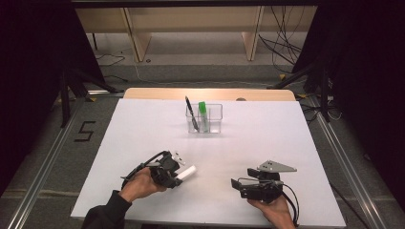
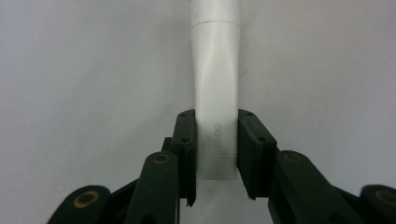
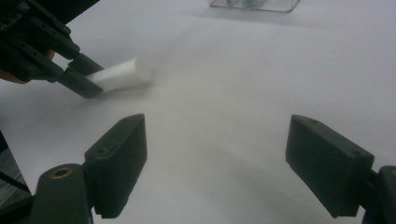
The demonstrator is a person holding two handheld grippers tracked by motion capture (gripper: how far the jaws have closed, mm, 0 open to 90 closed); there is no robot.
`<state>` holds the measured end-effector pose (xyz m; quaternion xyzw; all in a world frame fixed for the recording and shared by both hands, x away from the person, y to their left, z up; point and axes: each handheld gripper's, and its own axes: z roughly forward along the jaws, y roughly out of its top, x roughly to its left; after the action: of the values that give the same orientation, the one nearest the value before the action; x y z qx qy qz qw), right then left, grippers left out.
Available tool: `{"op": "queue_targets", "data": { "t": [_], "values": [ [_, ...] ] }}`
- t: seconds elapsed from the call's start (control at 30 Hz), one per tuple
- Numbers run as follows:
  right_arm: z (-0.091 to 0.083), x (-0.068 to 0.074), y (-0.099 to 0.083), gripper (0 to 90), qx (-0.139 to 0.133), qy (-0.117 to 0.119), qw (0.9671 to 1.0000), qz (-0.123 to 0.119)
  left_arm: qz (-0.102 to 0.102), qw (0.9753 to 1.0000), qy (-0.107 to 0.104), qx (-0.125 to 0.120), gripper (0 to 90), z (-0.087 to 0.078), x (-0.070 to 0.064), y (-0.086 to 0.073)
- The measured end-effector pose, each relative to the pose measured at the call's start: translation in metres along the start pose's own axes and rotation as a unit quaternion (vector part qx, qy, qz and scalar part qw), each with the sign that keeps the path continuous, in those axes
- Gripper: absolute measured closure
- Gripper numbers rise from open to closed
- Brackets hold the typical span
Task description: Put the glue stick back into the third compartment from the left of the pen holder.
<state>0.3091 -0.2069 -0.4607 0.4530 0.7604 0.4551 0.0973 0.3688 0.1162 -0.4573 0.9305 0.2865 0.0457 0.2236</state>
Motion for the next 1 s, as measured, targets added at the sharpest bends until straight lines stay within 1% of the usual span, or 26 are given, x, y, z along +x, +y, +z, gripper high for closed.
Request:
{"op": "queue_targets", "data": {
  "t": [0.07, 0.1, 0.17, 0.2, 0.23, 0.33, 0.4, 0.47, 0.5, 0.53, 0.63, 0.67, 0.7, 0.73, 0.77, 0.8, 0.9, 0.93, 0.97, 1.0],
  "values": [
    [0.0, 0.001, 0.0, 21.5, -0.002, 0.001, 1.0, 0.0, -0.005, 0.9996, -0.003, -0.027, 70.6, -0.002, 0.002, -0.001],
    [0.0, 0.001, 0.0, 21.5, -0.002, 0.0, 1.0, -0.001, -0.011, 0.9992, -0.004, -0.038, 70.6, -0.002, 0.002, -0.002],
    [-0.001, 0.002, 0.001, 21.5, -0.004, 0.0, 1.0, -0.001, -0.021, 0.9973, 0.0, -0.071, 70.5, -0.003, 0.003, -0.004],
    [-0.001, 0.002, 0.001, 21.5, -0.006, 0.0, 1.0, -0.001, -0.029, 0.9954, 0.002, -0.091, 70.6, -0.002, 0.003, -0.005],
    [-0.001, 0.002, 0.001, 21.6, -0.008, 0.001, 1.0, -0.001, -0.033, 0.9944, 0.0, -0.101, 70.5, -0.002, 0.003, -0.006],
    [-0.001, 0.004, 0.002, 21.6, -0.014, 0.008, 0.9998, 0.006, -0.05, 0.9895, 0.007, -0.135, 70.5, -0.002, 0.003, -0.009],
    [-0.001, 0.005, 0.002, 21.5, -0.016, 0.01, 0.9998, 0.005, -0.063, 0.9848, 0.008, -0.161, 70.5, -0.003, 0.002, -0.011],
    [0.0, 0.006, 0.002, 21.3, -0.019, 0.013, 0.9997, 0.006, -0.071, 0.9806, 0.01, -0.183, 70.5, -0.004, 0.0, -0.014],
    [0.0, 0.007, 0.003, 21.3, -0.021, 0.015, 0.9996, 0.011, -0.07, 0.9789, 0.01, -0.191, 70.5, -0.005, 0.0, -0.014],
    [0.0, 0.007, 0.003, 21.2, -0.023, 0.017, 0.9995, 0.015, -0.075, 0.9759, 0.008, -0.204, 70.5, -0.005, 0.0, -0.015],
    [0.001, 0.007, 0.006, 21.1, -0.038, 0.03, 0.9982, 0.037, -0.083, 0.9699, 0.01, -0.229, 70.5, -0.006, -0.002, -0.017],
    [0.001, 0.008, 0.007, 21.1, -0.043, 0.033, 0.9976, 0.044, -0.086, 0.9668, 0.009, -0.24, 70.5, -0.006, -0.004, -0.018],
    [0.001, 0.008, 0.008, 21.6, -0.049, 0.036, 0.9969, 0.05, -0.088, 0.9649, 0.005, -0.248, 70.5, -0.006, -0.004, -0.018],
    [0.002, 0.009, 0.009, 22.1, -0.054, 0.036, 0.9964, 0.055, -0.091, 0.9635, -0.002, -0.252, 70.5, -0.006, -0.005, -0.018],
    [0.002, 0.01, 0.011, 22.4, -0.057, 0.036, 0.9961, 0.056, -0.092, 0.9613, -0.005, -0.26, 70.5, -0.006, -0.005, -0.018],
    [0.004, 0.011, 0.012, 22.6, -0.063, 0.036, 0.9956, 0.059, -0.093, 0.9598, -0.002, -0.265, 70.5, -0.006, -0.006, -0.018],
    [0.009, 0.014, 0.02, 23.2, -0.071, 0.05, 0.9934, 0.076, -0.093, 0.9565, -0.001, -0.277, 70.5, -0.005, -0.009, -0.018],
    [0.011, 0.016, 0.023, 23.3, -0.072, 0.053, 0.993, 0.077, -0.093, 0.9563, -0.001, -0.277, 70.5, -0.005, -0.009, -0.018],
    [0.014, 0.018, 0.025, 23.8, -0.073, 0.055, 0.993, 0.074, -0.092, 0.9564, -0.001, -0.277, 70.5, -0.004, -0.01, -0.018],
    [0.016, 0.02, 0.027, 24.2, -0.074, 0.057, 0.993, 0.072, -0.092, 0.9554, 0.001, -0.28, 70.5, -0.003, -0.011, -0.018]
  ]
}}
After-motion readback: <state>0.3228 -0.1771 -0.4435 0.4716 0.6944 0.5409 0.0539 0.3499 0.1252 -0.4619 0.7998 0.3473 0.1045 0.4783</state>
